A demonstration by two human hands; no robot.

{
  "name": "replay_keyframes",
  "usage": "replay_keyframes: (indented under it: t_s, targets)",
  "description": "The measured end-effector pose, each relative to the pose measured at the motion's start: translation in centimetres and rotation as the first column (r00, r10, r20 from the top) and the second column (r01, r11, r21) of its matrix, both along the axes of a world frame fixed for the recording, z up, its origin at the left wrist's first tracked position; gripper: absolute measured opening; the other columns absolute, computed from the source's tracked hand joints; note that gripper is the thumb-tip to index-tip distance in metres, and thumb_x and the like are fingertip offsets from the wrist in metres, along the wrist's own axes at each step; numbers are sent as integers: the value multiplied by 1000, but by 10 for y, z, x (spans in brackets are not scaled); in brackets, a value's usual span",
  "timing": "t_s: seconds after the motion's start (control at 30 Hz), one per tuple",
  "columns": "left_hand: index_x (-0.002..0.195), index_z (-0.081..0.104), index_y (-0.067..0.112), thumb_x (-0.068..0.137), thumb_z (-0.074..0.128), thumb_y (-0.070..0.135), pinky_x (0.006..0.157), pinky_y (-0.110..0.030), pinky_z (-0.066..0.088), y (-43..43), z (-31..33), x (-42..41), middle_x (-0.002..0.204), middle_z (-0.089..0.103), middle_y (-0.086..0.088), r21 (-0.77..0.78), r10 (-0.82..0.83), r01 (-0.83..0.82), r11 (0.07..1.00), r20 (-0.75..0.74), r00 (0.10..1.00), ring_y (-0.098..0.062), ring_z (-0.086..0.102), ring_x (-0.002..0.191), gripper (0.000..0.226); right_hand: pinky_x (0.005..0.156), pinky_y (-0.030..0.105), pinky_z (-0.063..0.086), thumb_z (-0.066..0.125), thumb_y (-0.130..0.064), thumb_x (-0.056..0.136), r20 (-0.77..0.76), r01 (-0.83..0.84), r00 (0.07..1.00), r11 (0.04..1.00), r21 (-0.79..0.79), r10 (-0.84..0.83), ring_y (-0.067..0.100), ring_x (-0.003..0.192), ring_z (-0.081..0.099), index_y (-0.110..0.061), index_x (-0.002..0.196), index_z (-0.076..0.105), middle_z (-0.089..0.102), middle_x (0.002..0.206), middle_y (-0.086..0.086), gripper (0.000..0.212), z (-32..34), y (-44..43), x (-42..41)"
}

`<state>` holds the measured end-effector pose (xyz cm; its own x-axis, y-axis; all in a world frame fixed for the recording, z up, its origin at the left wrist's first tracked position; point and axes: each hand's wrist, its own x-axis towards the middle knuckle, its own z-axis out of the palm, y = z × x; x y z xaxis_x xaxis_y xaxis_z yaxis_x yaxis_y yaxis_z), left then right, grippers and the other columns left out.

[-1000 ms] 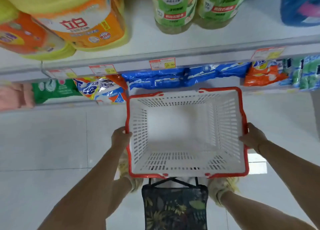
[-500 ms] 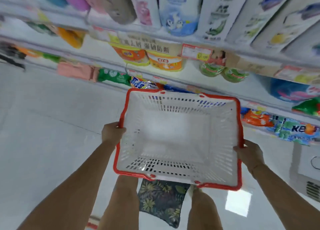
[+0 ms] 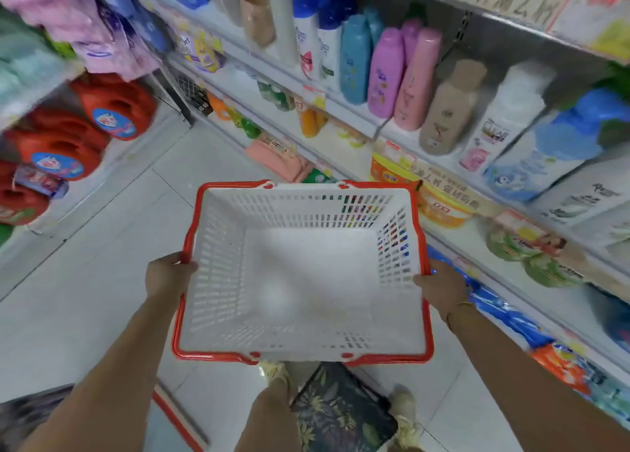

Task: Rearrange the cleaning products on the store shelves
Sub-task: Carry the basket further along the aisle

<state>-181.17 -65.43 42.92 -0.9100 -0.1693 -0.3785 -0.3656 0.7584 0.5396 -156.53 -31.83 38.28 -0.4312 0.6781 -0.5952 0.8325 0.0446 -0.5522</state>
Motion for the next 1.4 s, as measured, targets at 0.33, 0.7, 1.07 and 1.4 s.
replay_keyframes:
  t_s: [0.33,0.7,1.07,1.4]
  targets:
    - [128,59,2,83,63,-4,32,-5,32,-147,56,-142,71,54,-9,133,164,-158,978,-33,986,-16,44,53,45,85,38,48,57,-8,91,-76,-199,977,980,21,200,37,102,60,-2,118,61,64,113,17,27,75,-108,-195]
    - [128,58,1,83,59,-10,62,-19,48,-186,72,-232,116,63,-18,203,217,-212,956,-7,976,-29,58,80,46,67,30,50,63,-12,86,-23,-266,963,962,57,267,30,80,64,-1,107,68,69,100,19,24,100,-140,-303]
    - [130,58,4,81,64,-4,97,-39,44,-154,44,-370,123,61,-24,69,57,-56,996,-7,998,-38,58,111,50,85,37,54,64,-12,86,-9,-143,990,990,-18,143,31,96,65,-4,112,67,66,113,15,27,63,-121,-403]
    - [119,62,-3,89,60,11,91,-40,39,-80,30,-506,119,60,-30,-49,-53,53,997,-2,999,-43,53,114,33,77,41,56,59,-10,83,2,42,999,997,-60,-42,33,89,65,-6,114,63,68,100,17,32,32,-110,-477]
